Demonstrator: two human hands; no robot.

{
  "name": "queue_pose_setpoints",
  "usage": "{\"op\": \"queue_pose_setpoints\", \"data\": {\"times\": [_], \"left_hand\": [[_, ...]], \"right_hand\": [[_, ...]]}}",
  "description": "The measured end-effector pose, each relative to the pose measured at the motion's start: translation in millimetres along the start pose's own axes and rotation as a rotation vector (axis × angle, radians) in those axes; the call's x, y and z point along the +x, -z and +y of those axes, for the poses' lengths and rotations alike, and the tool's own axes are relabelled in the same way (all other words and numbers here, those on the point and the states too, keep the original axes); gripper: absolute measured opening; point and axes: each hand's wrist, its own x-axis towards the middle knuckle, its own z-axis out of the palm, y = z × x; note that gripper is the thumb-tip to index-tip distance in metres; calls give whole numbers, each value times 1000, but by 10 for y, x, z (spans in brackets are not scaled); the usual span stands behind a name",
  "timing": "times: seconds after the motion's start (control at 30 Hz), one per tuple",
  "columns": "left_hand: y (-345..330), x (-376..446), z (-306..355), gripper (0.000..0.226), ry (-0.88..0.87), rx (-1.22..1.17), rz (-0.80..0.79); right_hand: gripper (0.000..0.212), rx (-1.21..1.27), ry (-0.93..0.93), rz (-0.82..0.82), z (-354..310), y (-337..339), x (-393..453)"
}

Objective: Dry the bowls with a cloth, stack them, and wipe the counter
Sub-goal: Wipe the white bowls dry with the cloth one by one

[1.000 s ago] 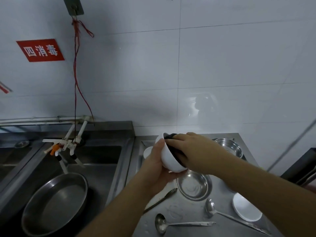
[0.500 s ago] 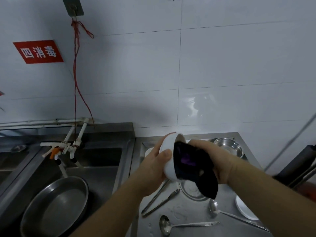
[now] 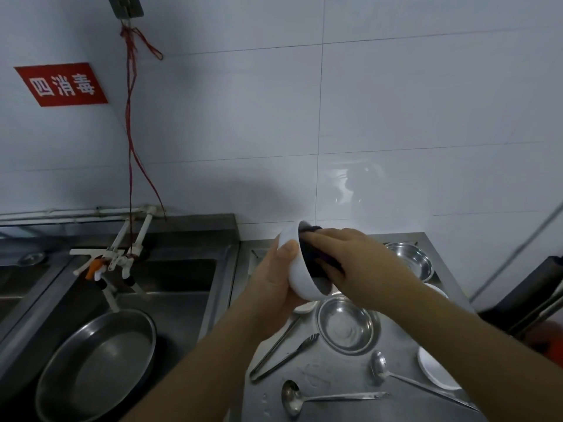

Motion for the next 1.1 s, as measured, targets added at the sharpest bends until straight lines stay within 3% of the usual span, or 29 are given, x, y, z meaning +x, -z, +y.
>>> {"op": "queue_pose_setpoints", "data": {"times": [0.1, 0.2, 0.3, 0.4, 0.47, 0.57, 0.67, 0.77, 0.8, 0.87, 0.93, 1.03, 1.1], "left_hand": [[91, 60, 21, 93, 3, 181, 27], [117, 72, -13, 86, -2, 270, -32], [114, 35, -71, 96, 11, 224, -98], [72, -26, -147, 108, 46, 71, -134], [17, -51, -167, 106, 39, -18, -90], [-58, -55, -154, 105, 36, -70, -20], [-85, -39, -112, 106, 35, -114, 21], [2, -11, -49, 101, 2, -23, 46], [37, 1, -26, 98, -21, 57, 55], [83, 29, -3, 92, -47, 205, 66], [93, 41, -24, 91, -42, 279, 54], [72, 26, -75, 91, -16, 278, 26], [75, 14, -122, 95, -8, 182, -7]], "right_hand": [[29, 154, -154, -241, -38, 157, 92], [41, 557, -422, -402, -75, 251, 107], [47, 1246, -736, -423, -110, 266, -20], [30, 1600, -753, -220, -206, 143, -100], [22, 1408, -600, 20, -270, 21, -77], [32, 570, -229, 254, -240, -74, -60], [48, 56, -16, 163, -111, -99, -27], [33, -6, -96, -33, -144, 11, 71], [27, 80, -158, -92, -145, 41, 96], [38, 333, -315, -217, -133, 98, 142], [38, 708, -480, -318, -112, 130, 115], [37, 1348, -783, -325, -81, 113, -8], [32, 1539, -879, -250, -78, 27, -53]]}}
